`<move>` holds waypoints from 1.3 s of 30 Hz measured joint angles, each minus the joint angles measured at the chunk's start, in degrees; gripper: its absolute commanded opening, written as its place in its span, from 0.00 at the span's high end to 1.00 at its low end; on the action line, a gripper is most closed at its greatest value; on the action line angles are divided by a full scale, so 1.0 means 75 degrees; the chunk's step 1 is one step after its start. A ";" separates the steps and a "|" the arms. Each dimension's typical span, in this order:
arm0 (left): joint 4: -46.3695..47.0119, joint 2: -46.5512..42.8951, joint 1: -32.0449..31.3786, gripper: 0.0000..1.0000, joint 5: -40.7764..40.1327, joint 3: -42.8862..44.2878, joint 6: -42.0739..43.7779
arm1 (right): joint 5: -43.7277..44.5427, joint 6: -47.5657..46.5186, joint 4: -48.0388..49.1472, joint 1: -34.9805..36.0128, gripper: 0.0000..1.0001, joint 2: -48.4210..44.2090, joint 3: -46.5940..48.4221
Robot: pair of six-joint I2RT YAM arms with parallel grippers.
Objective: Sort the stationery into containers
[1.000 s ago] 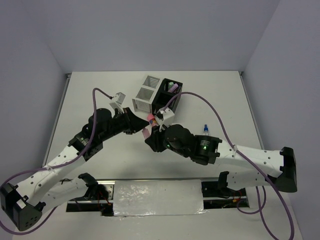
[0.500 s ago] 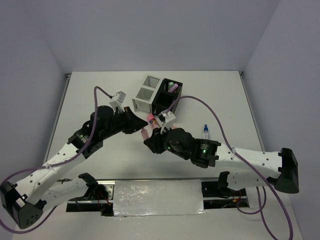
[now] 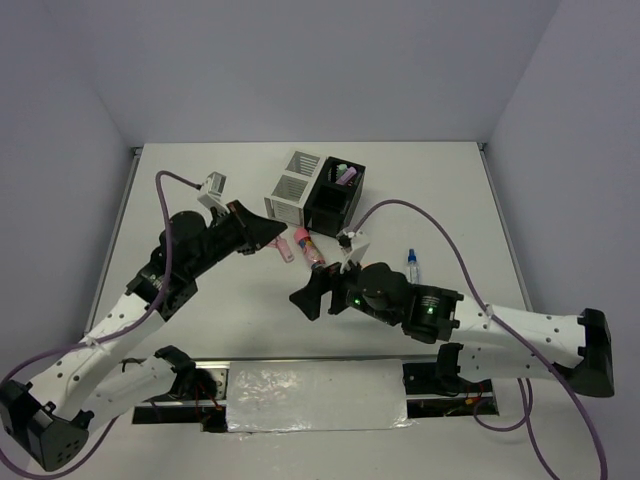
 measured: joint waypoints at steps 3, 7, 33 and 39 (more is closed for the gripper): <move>0.0688 -0.0300 0.0000 1.00 0.0274 -0.0784 -0.0227 | -0.0452 0.0283 0.0230 -0.0431 0.04 -0.0370 0.0015; 0.1338 -0.0490 0.0000 1.00 0.0580 -0.1515 -0.0495 | -0.1384 0.0778 0.0979 -0.1236 0.09 -0.0539 -0.0055; 0.3518 -0.0766 -0.0723 1.00 0.0743 -0.2308 -0.1209 | -0.3765 0.3249 0.3541 -0.2224 0.76 0.0423 -0.0746; 0.3150 -0.0825 -0.0769 0.01 0.0376 -0.2279 -0.1122 | -0.3993 0.3188 0.3649 -0.2241 1.00 0.0577 -0.0676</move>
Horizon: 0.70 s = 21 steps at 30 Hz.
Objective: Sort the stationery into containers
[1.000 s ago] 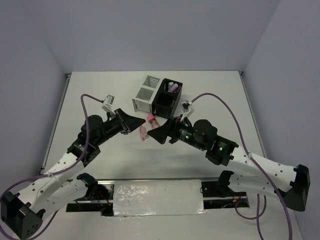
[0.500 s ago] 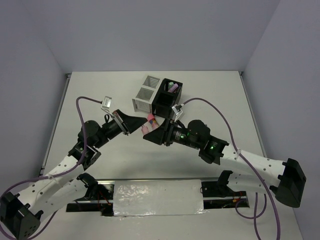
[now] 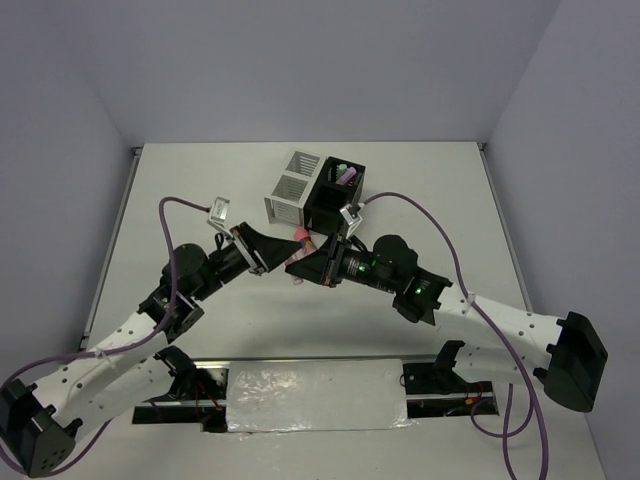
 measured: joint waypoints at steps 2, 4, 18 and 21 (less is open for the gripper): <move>-0.0644 -0.0044 -0.0023 0.01 -0.0297 0.0230 0.0090 | 0.0073 -0.0087 -0.0137 -0.0012 1.00 -0.0006 0.0003; -0.1332 -0.0105 -0.0029 0.01 -0.0627 0.0589 0.0140 | 0.0213 -0.0262 -0.0423 -0.0026 1.00 -0.0009 0.0041; -0.2084 -0.0673 -0.0201 0.01 -0.1105 0.0227 -0.0764 | 0.0309 -0.1177 -0.1128 -0.0041 1.00 0.0041 0.0487; -0.1798 -0.0495 -0.0289 0.01 -0.1064 0.0023 -0.0924 | 0.0067 -0.1177 -0.0912 -0.0041 1.00 0.0128 0.0586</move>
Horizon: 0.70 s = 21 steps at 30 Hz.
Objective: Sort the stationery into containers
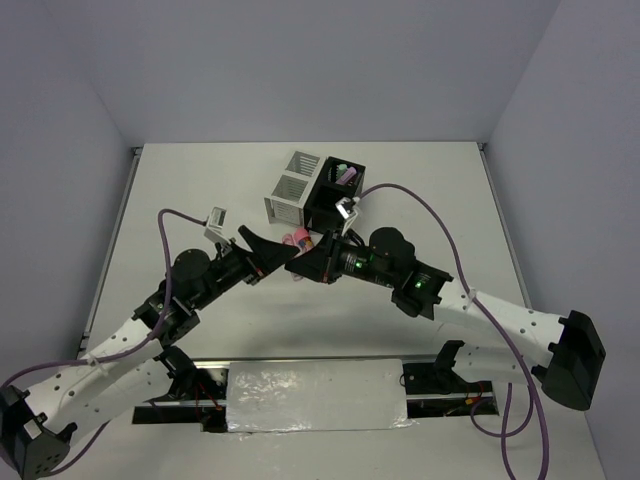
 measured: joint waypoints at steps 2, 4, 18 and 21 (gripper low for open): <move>0.0169 0.0093 -0.0017 0.01 0.0029 -0.0050 -0.0023 | -0.0160 -0.0003 0.0119 0.0017 1.00 0.0050 0.0035; 0.0414 0.0140 -0.0032 0.02 0.0026 -0.0061 -0.0020 | -0.0245 -0.0047 0.0122 0.0070 1.00 0.0102 0.0111; 0.0903 -0.0166 -0.0035 0.45 -0.0364 0.0289 0.0842 | -0.0694 -0.0175 0.0047 0.0341 1.00 0.0140 0.0181; 0.0851 -0.0353 -0.0038 0.46 -0.0428 0.0300 0.1023 | -0.0691 -0.0221 -0.0079 0.0347 1.00 0.0041 0.0181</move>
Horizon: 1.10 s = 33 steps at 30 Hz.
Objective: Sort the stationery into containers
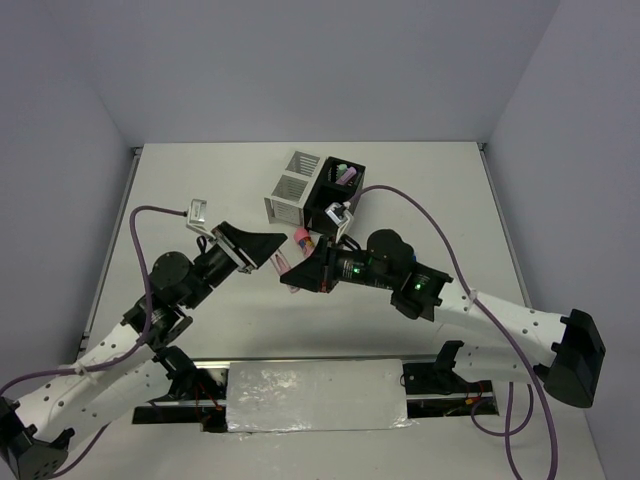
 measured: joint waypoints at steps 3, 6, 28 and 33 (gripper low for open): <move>-0.0114 -0.0111 0.0000 0.48 -0.0070 0.0012 0.0137 | 0.0000 -0.0038 -0.0017 0.0006 1.00 -0.0079 0.0000; -0.0245 -0.0108 0.0000 0.69 -0.0125 0.0012 0.0254 | -0.0003 -0.0061 -0.0023 0.0006 1.00 -0.0105 0.0000; -0.0003 -0.0195 0.0006 1.00 -0.0128 0.0047 0.0230 | 0.0003 -0.0152 -0.0268 0.0006 1.00 0.0076 0.0321; 0.0055 -0.0227 -0.0006 1.00 -0.0201 0.0020 0.0172 | 0.0000 -0.0152 -0.0006 0.0020 1.00 0.0015 0.0201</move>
